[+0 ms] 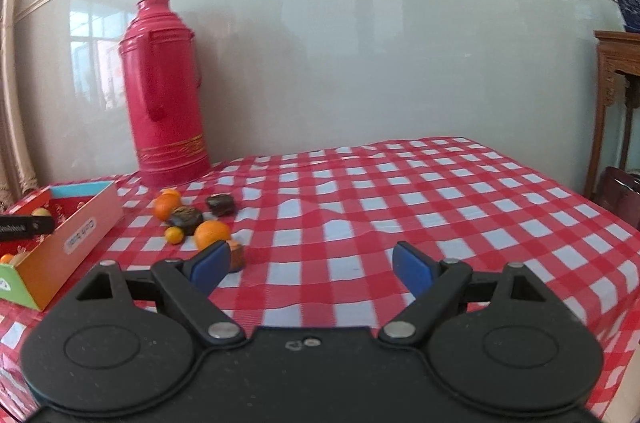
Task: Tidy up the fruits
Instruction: 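Carry the beige fruit into the box and open the left tool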
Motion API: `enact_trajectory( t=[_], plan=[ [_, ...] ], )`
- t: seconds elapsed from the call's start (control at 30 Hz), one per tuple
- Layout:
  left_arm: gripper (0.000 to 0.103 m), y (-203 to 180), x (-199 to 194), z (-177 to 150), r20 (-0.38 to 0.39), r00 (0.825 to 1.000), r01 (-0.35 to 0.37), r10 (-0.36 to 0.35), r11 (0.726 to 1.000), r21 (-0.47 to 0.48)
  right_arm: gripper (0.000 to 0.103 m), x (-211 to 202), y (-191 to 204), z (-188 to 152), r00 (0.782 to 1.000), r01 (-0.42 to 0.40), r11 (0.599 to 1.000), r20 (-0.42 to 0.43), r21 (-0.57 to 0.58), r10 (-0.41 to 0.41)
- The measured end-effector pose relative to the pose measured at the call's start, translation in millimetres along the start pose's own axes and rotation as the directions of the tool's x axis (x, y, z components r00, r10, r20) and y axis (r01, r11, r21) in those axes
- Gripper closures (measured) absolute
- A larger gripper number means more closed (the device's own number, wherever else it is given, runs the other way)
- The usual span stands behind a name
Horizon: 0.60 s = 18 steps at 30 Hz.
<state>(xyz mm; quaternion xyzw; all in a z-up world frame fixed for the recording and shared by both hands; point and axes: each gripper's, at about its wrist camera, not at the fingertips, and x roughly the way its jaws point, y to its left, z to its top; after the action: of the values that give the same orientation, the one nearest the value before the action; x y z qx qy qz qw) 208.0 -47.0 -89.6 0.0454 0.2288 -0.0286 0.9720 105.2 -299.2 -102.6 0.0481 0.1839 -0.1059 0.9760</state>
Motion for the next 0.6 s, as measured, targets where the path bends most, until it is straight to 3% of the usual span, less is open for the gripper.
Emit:
enact_trajectory(
  t=[0.3, 0.53, 0.6],
  plan=[
    [0.078, 61.3, 20.8, -14.7, -0.048, 0.992, -0.118, 0.114, 0.99, -0.076, 0.021, 8.8, 29.2, -2.3, 0.999, -0.045, 0.997, -0.022, -0.062, 0.044],
    [0.077, 85.9, 25.2, -24.6, -0.086, 0.988, -0.14, 0.129, 0.98, -0.138, 0.021, 18.5, 42.6, -3.2, 0.997, -0.068, 0.994, -0.044, -0.083, 0.065],
    [0.071, 90.2, 22.9, -25.6, -0.086, 0.988, -0.142, 0.13, 0.978, -0.153, 0.021, 21.9, 46.1, -3.7, 0.996, -0.074, 0.994, -0.051, -0.081, 0.07]
  ],
)
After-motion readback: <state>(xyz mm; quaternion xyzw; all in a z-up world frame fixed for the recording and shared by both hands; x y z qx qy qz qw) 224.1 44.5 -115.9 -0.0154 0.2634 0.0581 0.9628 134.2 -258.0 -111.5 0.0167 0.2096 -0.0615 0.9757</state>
